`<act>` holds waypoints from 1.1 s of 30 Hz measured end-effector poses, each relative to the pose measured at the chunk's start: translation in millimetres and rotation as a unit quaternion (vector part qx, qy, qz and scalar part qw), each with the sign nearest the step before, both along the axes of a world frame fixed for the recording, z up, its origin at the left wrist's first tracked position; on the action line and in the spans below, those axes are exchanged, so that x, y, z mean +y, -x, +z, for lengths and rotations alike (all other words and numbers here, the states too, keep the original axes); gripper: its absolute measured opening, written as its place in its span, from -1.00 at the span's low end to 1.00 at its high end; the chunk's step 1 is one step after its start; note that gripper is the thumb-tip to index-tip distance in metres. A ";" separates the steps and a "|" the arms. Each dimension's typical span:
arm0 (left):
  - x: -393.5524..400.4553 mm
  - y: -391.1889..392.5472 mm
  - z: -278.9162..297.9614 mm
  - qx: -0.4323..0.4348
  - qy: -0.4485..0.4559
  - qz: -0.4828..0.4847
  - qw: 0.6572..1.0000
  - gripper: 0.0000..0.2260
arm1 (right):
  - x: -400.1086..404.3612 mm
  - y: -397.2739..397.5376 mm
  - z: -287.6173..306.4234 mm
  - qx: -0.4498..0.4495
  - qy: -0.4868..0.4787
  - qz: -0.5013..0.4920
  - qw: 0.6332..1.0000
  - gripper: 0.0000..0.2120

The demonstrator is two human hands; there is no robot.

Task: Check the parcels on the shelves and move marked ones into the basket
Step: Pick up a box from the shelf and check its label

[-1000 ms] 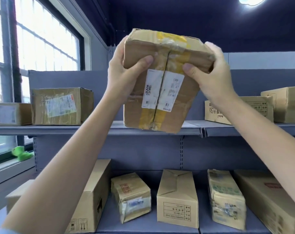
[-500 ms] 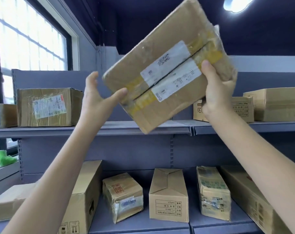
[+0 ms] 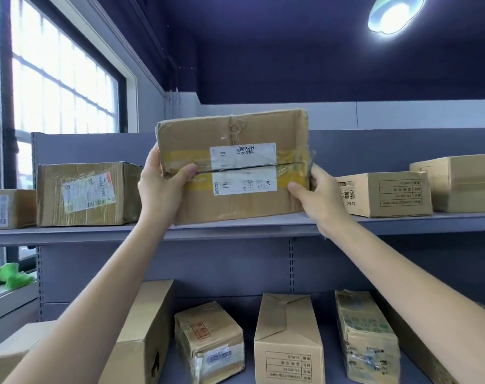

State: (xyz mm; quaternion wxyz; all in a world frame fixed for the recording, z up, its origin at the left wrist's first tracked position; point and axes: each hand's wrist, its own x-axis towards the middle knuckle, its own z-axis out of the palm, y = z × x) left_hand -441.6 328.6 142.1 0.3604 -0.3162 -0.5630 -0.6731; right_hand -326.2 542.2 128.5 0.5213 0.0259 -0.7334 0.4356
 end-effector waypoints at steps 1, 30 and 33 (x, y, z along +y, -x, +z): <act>1.2 2.3 5.8 0.016 0.005 0.037 0.999 -0.44 | -0.4 8.3 -0.7 0.001 -0.003 -0.007 1.000 -0.78; 31.4 93.2 -19.7 0.106 0.421 0.377 0.818 -0.02 | 31.3 123.8 21.7 -0.140 -0.340 -0.167 0.915 0.17; 36.4 108.9 -22.6 0.080 0.426 0.372 0.821 -0.04 | 30.9 137.1 18.0 -0.136 -0.340 -0.166 0.915 0.18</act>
